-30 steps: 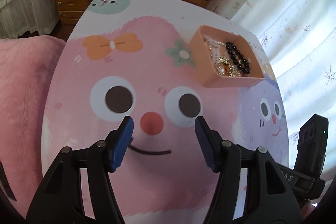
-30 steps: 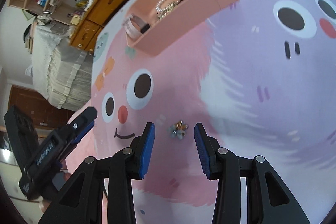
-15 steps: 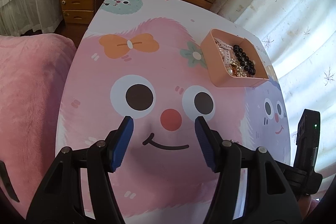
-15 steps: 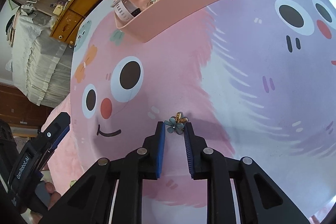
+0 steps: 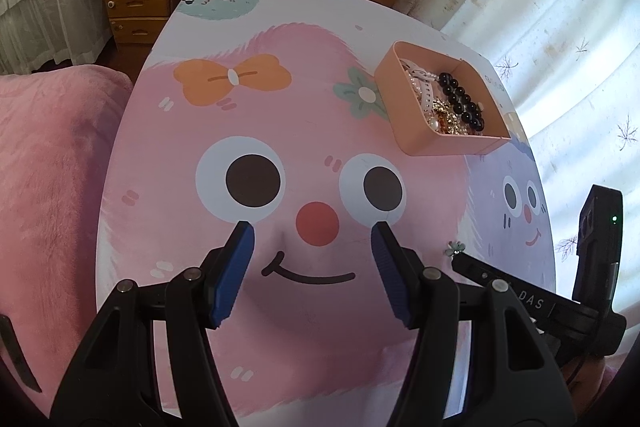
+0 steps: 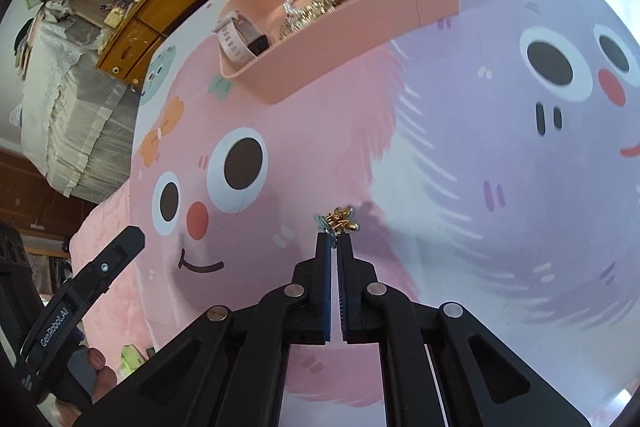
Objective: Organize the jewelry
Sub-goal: 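Carry the flower charm into the pink tray and open the right tool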
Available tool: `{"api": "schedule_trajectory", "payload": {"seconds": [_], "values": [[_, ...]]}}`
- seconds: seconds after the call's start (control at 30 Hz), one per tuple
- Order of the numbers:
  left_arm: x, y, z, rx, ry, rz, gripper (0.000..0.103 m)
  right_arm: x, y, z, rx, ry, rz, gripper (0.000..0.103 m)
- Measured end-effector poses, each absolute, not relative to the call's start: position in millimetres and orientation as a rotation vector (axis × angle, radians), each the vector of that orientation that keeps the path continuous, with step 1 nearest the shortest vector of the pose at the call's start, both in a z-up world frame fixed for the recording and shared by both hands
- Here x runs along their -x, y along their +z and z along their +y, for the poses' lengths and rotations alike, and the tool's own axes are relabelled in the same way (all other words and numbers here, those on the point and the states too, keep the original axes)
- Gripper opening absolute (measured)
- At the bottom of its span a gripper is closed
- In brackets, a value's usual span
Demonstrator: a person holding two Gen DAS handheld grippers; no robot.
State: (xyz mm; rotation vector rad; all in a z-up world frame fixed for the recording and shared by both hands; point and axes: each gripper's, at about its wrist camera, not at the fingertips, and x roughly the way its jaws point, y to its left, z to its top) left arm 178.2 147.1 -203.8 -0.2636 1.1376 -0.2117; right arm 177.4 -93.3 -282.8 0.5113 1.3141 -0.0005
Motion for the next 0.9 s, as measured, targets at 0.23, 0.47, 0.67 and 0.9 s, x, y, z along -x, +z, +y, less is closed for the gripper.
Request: {"api": "schedule_trajectory", "payload": {"seconds": [0.23,0.47,0.67,0.9], "values": [[-180,-204,141,0.253,-0.228,1.141,0.058,-181,-264,-100,-0.444,0.023,1.252,0.003],[-181,-206,132,0.22,-0.252,1.152,0.058,-203,-229,-113,-0.345,0.026,1.132,0.002],[-179,-196,122,0.15,-0.264,1.169,0.058,-246,-195,-126,-0.283,0.039,1.01,0.002],[-170,-151,108,0.082,-0.273,1.11,0.058,-284,-188,-126,-0.244,0.077,1.04,0.012]]}}
